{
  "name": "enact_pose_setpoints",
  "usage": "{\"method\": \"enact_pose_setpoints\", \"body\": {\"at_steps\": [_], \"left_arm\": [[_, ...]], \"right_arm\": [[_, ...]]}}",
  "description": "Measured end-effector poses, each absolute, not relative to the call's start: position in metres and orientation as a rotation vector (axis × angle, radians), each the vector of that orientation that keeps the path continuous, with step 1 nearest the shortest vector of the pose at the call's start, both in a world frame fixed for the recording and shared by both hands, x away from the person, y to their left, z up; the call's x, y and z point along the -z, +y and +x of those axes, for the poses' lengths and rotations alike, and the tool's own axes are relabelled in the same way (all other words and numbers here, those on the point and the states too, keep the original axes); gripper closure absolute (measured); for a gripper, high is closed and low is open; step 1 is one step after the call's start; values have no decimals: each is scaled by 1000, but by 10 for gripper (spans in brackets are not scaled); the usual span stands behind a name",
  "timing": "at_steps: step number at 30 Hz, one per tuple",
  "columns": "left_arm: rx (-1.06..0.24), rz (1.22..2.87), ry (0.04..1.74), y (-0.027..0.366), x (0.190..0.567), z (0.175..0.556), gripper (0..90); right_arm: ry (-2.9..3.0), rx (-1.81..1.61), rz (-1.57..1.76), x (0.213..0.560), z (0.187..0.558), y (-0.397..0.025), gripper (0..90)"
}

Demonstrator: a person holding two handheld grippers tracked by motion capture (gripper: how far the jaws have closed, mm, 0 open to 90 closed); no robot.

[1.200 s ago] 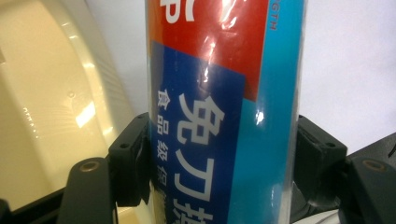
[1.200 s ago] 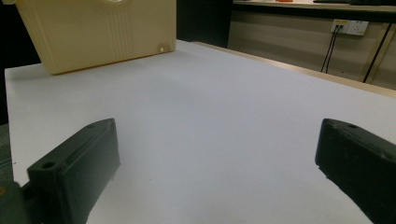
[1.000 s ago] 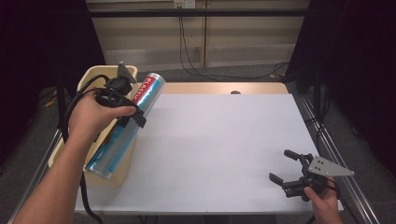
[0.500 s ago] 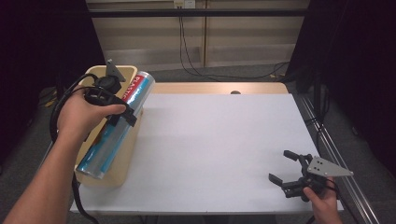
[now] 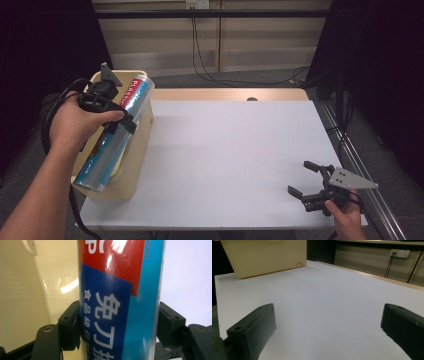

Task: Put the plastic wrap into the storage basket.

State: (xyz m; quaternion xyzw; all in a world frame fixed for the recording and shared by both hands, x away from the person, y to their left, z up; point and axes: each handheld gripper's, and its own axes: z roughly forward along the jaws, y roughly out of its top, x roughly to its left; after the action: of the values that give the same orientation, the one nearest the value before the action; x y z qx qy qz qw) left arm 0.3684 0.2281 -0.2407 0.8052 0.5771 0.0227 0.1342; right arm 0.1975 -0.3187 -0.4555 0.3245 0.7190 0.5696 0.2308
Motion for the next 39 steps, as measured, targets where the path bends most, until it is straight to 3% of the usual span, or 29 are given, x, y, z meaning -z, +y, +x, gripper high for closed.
{"method": "enact_pose_setpoints", "body": {"at_steps": [39], "left_arm": [[-59, 2264, 1780, 260, 259, 361, 319]], "right_arm": [[1972, -1574, 891, 455, 197, -319, 0]]}}
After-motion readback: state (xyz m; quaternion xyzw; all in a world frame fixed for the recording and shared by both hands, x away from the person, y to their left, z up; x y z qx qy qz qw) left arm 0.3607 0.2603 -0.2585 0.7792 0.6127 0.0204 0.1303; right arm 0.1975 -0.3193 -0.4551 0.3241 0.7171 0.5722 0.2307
